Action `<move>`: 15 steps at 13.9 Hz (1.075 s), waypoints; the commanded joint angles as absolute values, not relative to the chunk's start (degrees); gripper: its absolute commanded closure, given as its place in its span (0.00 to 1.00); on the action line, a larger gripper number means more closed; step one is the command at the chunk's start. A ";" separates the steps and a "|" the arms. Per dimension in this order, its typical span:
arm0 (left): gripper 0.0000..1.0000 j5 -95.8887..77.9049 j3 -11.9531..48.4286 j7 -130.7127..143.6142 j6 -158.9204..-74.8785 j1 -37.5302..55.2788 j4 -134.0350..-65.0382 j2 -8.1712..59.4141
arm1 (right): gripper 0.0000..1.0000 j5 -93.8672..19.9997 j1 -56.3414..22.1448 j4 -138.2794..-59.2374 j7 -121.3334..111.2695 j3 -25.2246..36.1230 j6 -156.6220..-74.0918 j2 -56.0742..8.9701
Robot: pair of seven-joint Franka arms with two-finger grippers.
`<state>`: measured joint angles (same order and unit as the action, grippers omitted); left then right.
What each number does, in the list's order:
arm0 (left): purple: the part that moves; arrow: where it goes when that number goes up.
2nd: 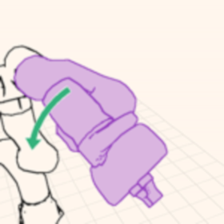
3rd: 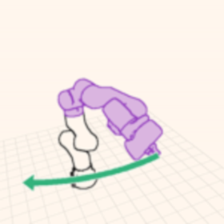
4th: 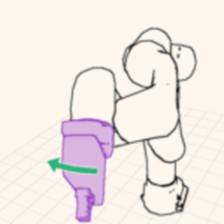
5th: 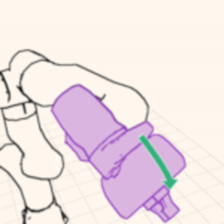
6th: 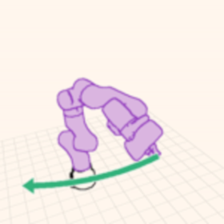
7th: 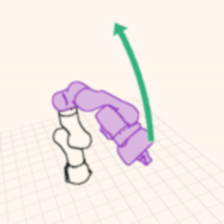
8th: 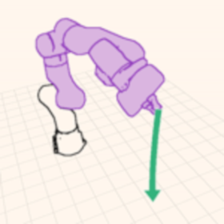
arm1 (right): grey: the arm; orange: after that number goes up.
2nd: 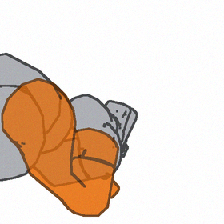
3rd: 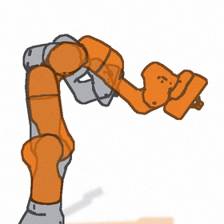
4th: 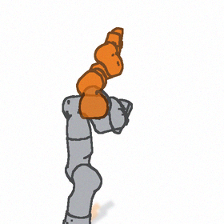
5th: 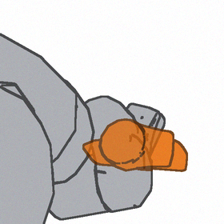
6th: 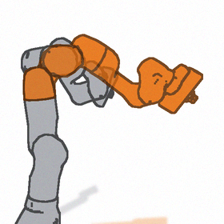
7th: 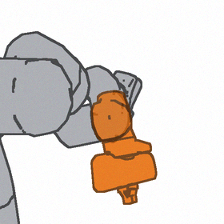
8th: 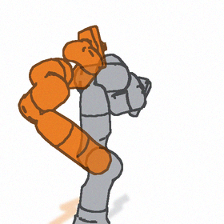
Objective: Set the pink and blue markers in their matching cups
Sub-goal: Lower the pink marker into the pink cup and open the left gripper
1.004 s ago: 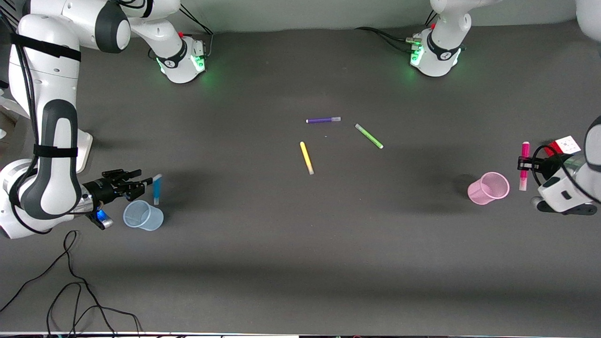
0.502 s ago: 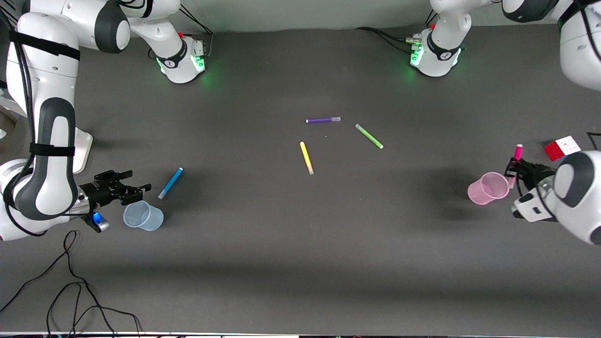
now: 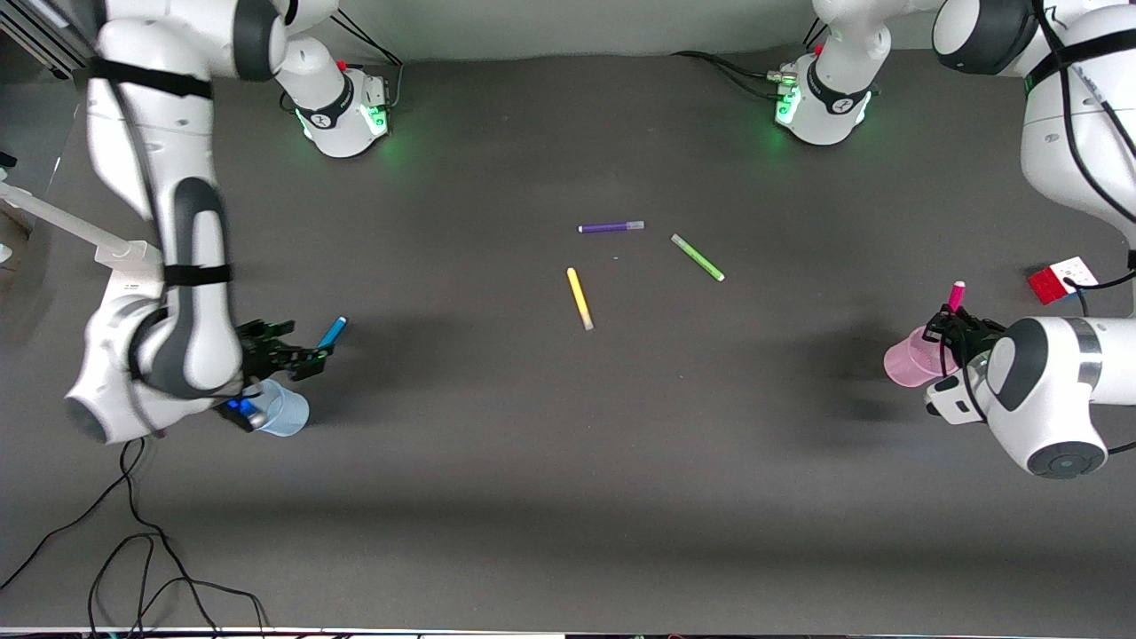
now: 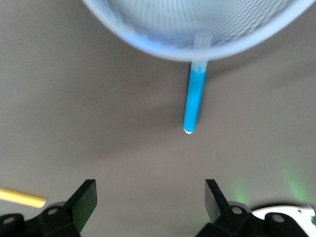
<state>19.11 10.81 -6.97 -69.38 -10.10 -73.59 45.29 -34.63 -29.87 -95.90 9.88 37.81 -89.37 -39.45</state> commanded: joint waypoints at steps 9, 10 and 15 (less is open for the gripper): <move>0.15 21.27 10.63 -7.65 -70.66 -8.79 -71.28 49.22 | 0.27 -33.84 -37.09 -113.99 8.17 39.90 -110.56 -35.16; 0.04 21.27 10.63 -7.65 -70.66 -8.79 -71.02 48.96 | 0.30 -33.92 -37.09 -113.99 8.17 39.82 -111.44 -35.42; 0.00 20.74 11.25 -10.88 -69.17 -8.79 -64.43 45.19 | 0.44 -34.37 -37.70 -115.22 8.26 39.29 -114.78 -37.26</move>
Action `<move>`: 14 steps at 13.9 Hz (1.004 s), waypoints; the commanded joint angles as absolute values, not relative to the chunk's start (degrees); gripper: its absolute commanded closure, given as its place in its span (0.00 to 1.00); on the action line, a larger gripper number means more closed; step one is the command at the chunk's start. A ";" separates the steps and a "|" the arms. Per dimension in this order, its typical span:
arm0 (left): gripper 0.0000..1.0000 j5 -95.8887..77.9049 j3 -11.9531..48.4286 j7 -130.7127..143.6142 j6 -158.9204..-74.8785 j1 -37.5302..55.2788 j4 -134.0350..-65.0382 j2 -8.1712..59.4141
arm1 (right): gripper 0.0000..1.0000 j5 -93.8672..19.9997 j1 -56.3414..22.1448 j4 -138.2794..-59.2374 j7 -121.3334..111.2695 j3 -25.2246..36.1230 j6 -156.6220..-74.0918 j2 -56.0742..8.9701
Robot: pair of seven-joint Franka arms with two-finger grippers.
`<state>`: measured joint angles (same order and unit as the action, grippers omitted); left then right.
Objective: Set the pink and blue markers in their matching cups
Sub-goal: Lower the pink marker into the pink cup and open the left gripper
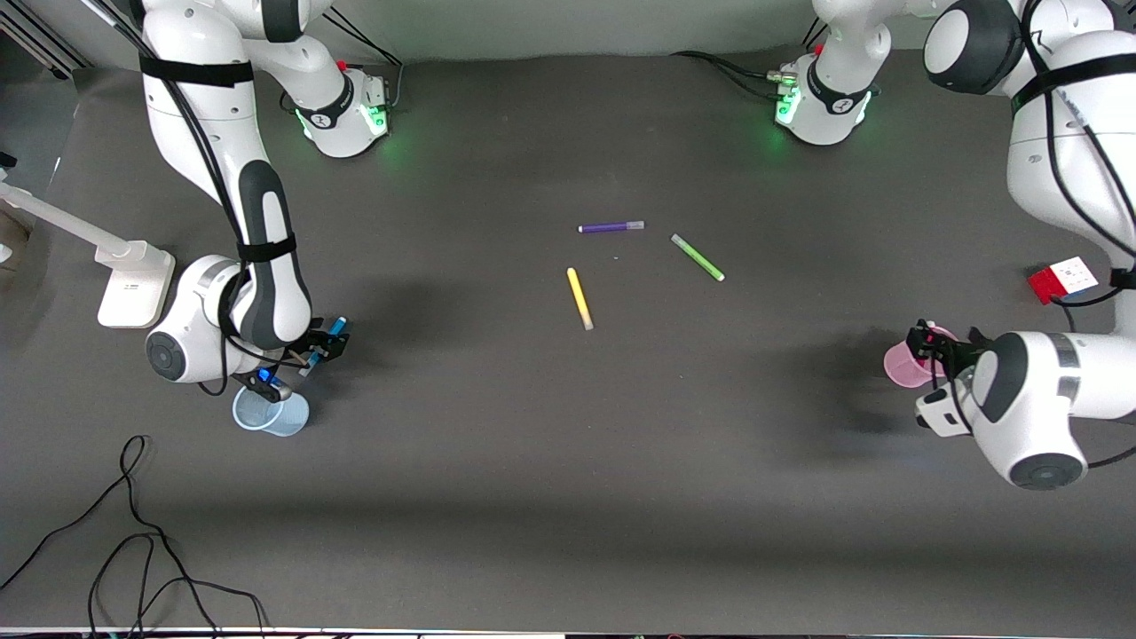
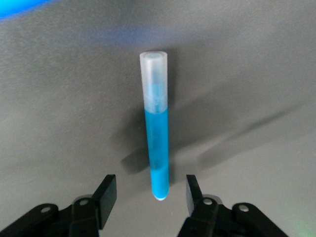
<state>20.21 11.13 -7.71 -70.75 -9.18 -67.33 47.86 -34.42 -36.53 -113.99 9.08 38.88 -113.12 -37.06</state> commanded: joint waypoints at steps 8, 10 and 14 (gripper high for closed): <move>0.00 11.09 10.90 -12.48 -84.00 -11.25 -80.30 18.76 | 1.00 -34.01 -38.50 -115.66 8.17 39.37 -113.38 -36.74; 0.00 8.63 10.72 -12.48 -87.44 -11.86 -85.58 13.21 | 1.00 -33.84 -38.41 -115.05 8.17 39.81 -111.54 -36.21; 0.00 5.37 10.55 -11.69 -88.59 -11.52 -88.94 7.22 | 1.00 -33.75 -37.53 -108.74 8.26 42.44 -103.21 -35.86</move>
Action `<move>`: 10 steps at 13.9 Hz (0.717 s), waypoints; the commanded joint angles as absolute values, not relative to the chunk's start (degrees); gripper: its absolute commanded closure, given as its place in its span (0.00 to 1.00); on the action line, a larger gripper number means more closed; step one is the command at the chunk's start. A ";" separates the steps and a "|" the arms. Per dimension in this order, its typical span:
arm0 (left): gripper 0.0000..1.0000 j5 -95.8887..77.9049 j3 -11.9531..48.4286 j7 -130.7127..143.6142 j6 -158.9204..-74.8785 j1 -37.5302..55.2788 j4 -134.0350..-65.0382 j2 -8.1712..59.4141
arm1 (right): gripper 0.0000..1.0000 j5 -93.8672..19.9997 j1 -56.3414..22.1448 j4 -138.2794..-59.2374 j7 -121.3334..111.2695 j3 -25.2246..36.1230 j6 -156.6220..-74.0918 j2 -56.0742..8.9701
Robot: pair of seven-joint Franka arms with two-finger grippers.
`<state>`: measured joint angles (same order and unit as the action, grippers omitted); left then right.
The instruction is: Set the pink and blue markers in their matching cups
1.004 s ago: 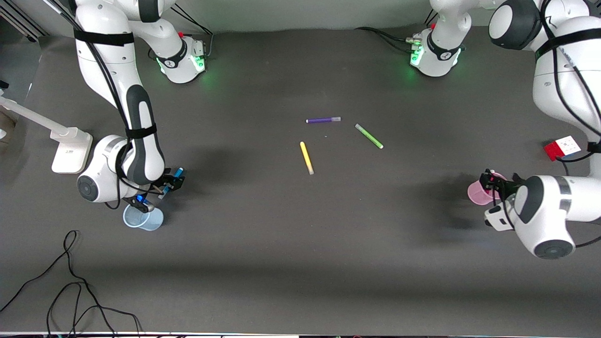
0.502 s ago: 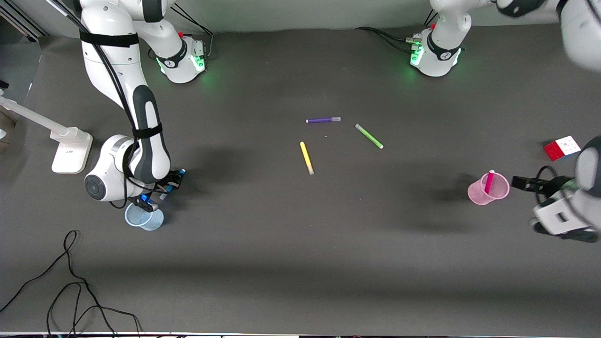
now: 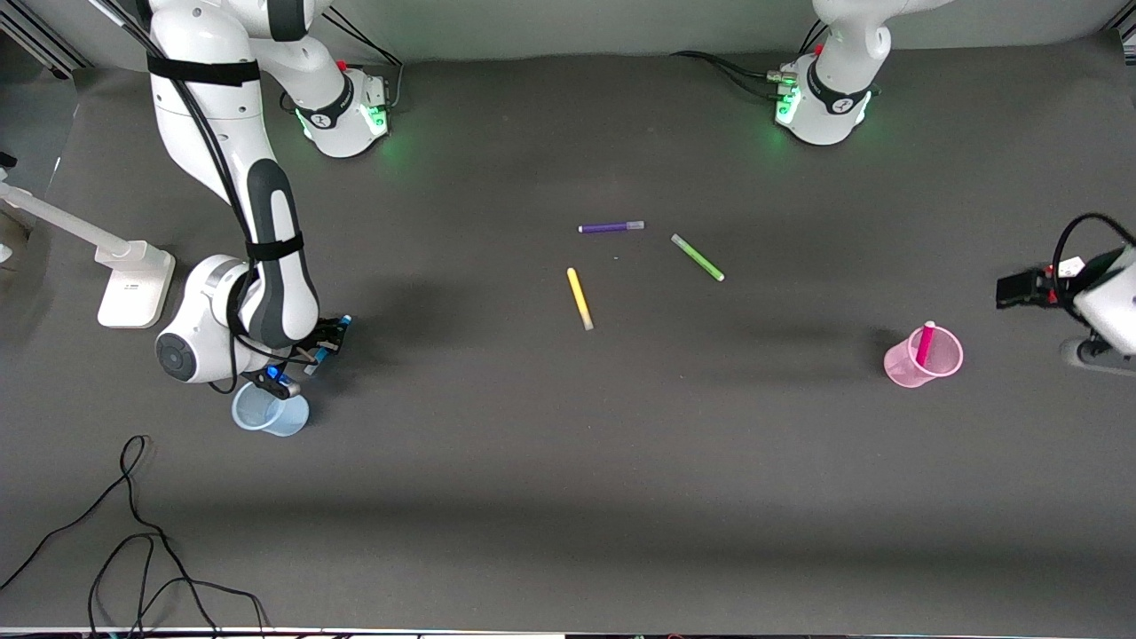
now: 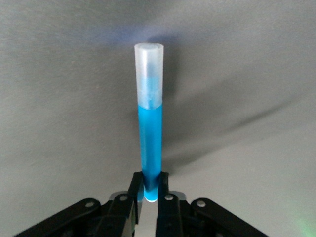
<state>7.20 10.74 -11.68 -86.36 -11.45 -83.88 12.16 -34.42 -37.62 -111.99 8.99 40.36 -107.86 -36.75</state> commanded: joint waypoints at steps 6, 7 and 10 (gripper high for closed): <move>0.00 1.24 3.43 -5.45 -92.98 -2.46 -97.02 -2.09 | 1.00 -35.06 -33.25 -94.78 9.49 47.46 -85.30 -35.77; 0.00 0.97 3.25 -4.14 -93.86 -1.68 -97.99 -2.81 | 1.00 -36.63 -31.22 -91.35 10.97 47.46 -80.12 -35.77; 0.00 0.97 3.16 -1.23 -93.43 0.18 -97.91 -2.64 | 1.00 -38.94 -27.87 -85.53 11.60 47.46 -72.43 -35.77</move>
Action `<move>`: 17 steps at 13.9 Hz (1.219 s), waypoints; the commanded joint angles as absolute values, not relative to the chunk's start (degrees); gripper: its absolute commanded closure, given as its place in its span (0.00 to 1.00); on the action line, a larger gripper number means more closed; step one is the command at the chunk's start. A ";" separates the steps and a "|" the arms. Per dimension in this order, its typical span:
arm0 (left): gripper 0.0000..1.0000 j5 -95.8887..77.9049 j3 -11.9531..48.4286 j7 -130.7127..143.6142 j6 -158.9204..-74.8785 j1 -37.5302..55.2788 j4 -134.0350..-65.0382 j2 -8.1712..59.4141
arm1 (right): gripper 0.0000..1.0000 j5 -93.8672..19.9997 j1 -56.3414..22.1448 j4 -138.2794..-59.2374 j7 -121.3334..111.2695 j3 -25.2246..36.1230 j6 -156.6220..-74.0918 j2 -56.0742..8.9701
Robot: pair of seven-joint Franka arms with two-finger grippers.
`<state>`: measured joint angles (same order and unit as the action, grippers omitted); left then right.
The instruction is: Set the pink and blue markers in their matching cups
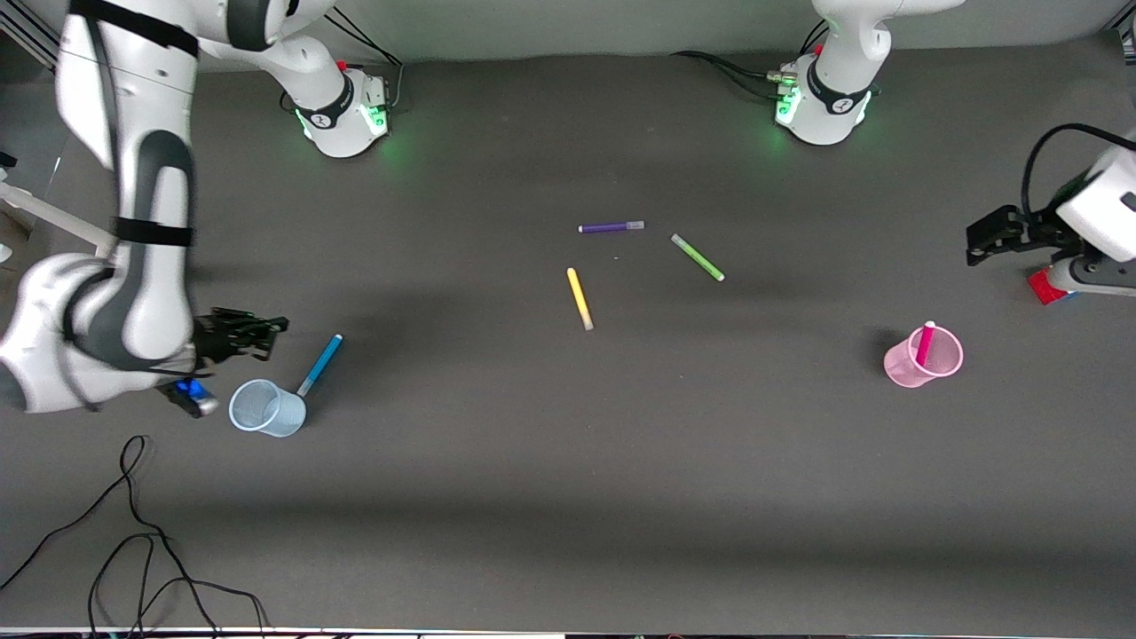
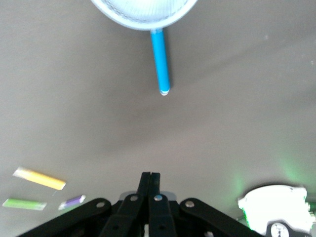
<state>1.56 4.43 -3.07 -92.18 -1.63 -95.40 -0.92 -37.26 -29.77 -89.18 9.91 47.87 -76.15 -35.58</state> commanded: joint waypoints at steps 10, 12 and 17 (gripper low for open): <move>0.00 0.97 3.25 -1.84 -93.08 0.17 -97.91 -2.46 | 0.73 -40.96 -37.78 -102.45 12.31 47.55 -92.95 -35.34; 0.00 0.97 3.34 -1.85 -93.08 -0.17 -97.91 -2.37 | 0.67 -40.87 -40.77 -108.43 11.96 47.55 -99.98 -35.07; 0.00 0.88 3.34 -1.76 -92.90 -0.35 -97.91 -2.55 | 0.58 -40.78 -41.84 -113.55 11.16 47.37 -109.15 -36.03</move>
